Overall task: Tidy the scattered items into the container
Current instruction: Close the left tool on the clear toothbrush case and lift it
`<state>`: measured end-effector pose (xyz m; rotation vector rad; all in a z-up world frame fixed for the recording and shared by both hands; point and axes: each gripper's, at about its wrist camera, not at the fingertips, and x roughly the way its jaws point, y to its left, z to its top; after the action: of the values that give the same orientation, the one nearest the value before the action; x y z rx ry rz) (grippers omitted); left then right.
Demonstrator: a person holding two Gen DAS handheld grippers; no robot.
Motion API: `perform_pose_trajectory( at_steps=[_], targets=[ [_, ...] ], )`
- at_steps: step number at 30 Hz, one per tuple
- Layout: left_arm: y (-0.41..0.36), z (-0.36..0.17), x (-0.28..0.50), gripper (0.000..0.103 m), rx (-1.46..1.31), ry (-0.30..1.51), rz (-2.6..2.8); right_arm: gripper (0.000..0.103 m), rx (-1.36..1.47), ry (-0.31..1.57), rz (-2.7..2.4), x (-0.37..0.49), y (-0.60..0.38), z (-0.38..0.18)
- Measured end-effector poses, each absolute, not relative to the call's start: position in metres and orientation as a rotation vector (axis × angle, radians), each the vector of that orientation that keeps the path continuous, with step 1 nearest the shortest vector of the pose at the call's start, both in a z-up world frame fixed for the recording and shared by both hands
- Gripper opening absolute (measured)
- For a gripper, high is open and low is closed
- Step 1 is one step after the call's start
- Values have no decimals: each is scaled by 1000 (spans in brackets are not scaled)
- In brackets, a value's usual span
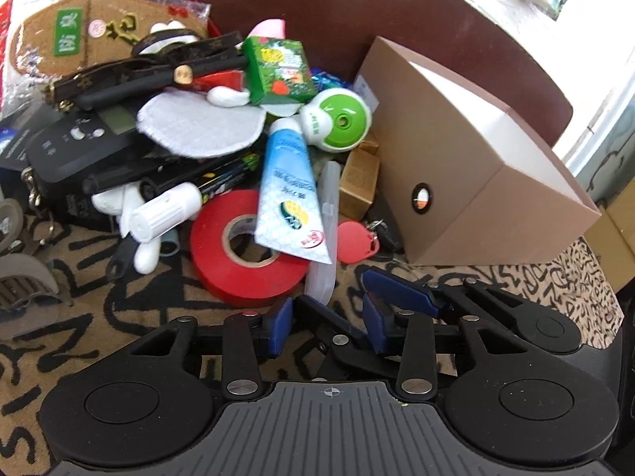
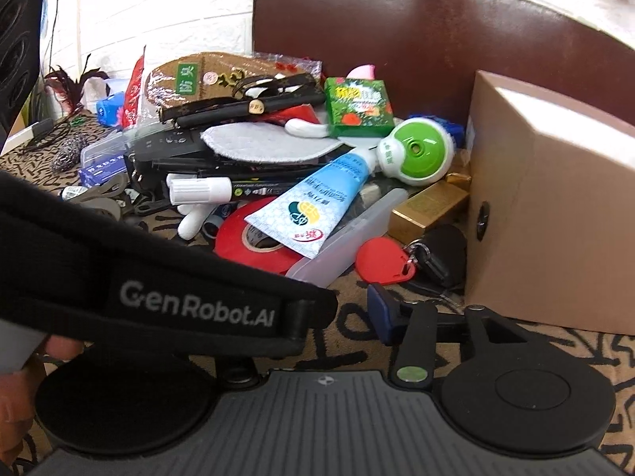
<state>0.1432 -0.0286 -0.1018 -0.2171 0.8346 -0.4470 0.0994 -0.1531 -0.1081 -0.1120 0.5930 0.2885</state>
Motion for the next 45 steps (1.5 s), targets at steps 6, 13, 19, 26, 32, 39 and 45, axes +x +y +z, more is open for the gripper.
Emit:
perform_pose_trajectory(
  at_steps=[6, 13, 19, 26, 32, 39, 45],
  targets=[
    [-47, -103, 150, 55, -217, 841, -484, 43, -91, 589, 225, 99, -168, -108],
    [-65, -100, 170, 55, -247, 837, -430, 35, -100, 584, 215, 112, -177, -108],
    [-63, -102, 190, 29, -312, 886, -434, 25, -94, 589, 242, 117, -179, -110],
    [-66, -95, 167, 25, -248, 871, -439, 13, -114, 601, 285, 96, -182, -106],
    [-66, -96, 130, 25, -229, 893, -455, 13, -100, 638, 327, 60, -191, -100],
    [-67, -91, 69, 26, -227, 944, -485, 14, -119, 686, 369, 3, -199, -95],
    [-73, -89, 66, 49, -187, 938, -441, 16, -114, 685, 361, -2, -194, -96]
  ],
)
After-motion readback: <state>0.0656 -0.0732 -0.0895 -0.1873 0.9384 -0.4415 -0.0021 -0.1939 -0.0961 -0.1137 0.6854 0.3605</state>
